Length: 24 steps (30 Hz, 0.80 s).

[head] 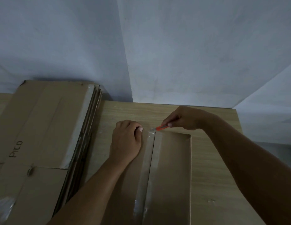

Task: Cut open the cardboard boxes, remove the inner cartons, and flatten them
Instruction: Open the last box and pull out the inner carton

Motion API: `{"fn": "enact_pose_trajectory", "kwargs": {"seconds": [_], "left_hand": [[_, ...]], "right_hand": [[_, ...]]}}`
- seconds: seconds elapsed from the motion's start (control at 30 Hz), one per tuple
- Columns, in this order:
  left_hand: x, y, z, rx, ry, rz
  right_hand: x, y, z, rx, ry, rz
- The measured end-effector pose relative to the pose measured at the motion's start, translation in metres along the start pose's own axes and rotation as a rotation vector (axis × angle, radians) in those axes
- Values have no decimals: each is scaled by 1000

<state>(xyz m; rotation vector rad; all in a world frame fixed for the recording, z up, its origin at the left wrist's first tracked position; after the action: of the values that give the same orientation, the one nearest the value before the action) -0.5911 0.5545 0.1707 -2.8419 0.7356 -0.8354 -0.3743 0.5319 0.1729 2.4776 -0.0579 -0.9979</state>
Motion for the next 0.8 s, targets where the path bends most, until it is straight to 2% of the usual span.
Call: {"fn": "enact_pose_trajectory", "kwargs": {"seconds": [0.17,0.5,0.63,0.8], "left_hand": [[2,2,3,-17,-38,20],[8,5,4,-23,-38,53],[8,5,5,-14,-45,45],[-9,-6,-3,34,-65,-10]], "right_hand": [[18,17,-6,-43,117,48],[38,47,-14,-96,186,76],[54,58,-16,114,72,61],[83,92,-6,496,-249,216]]}}
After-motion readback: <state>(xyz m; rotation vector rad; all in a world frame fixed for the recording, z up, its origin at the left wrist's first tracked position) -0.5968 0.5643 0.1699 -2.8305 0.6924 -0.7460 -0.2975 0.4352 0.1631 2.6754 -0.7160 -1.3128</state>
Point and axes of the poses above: each hand's wrist, its own y-axis away from the middle knuckle, its own z-axis out of the palm, x = y × z, the point moved 8 cm from there along -y, towards the middle knuckle, and after that the axes turned 4 degrees about x, right-handed, at the moved point
